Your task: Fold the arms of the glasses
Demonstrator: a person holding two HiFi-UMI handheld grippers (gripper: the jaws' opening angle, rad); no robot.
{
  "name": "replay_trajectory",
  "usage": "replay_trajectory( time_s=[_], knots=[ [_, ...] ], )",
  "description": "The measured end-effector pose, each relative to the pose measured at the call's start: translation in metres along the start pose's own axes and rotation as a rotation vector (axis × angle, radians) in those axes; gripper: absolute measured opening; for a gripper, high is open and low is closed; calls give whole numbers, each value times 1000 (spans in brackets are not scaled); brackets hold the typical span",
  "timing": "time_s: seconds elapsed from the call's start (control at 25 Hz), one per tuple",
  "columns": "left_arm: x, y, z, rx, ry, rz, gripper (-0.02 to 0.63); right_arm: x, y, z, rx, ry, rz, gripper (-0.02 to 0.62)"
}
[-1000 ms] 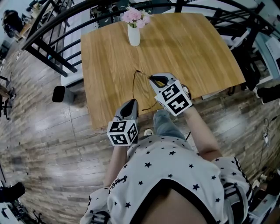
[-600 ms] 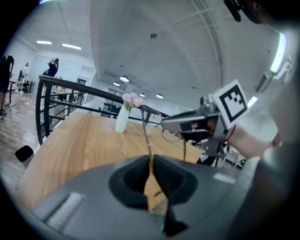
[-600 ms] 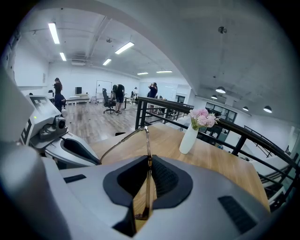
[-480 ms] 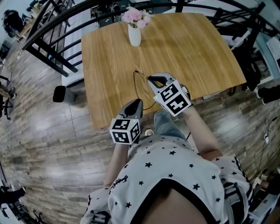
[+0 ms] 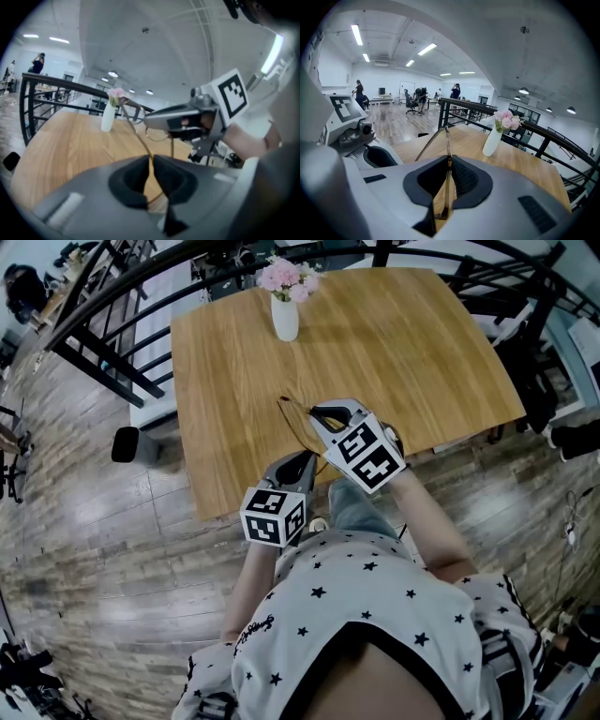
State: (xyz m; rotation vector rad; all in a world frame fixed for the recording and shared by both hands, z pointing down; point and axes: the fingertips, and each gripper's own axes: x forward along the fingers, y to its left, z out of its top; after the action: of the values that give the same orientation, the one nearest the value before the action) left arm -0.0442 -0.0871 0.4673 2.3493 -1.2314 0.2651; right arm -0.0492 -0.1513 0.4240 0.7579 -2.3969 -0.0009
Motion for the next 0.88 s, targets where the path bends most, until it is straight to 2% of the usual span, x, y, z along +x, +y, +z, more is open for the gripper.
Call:
replay_trajectory(
  time_s=[0.24, 0.88],
  knots=[
    [7, -12, 8, 33, -4, -39, 27, 1, 9, 4, -11, -3, 25, 34],
    [16, -21, 23, 83, -22, -60, 26, 0, 20, 8, -3, -15, 77, 34]
  ],
)
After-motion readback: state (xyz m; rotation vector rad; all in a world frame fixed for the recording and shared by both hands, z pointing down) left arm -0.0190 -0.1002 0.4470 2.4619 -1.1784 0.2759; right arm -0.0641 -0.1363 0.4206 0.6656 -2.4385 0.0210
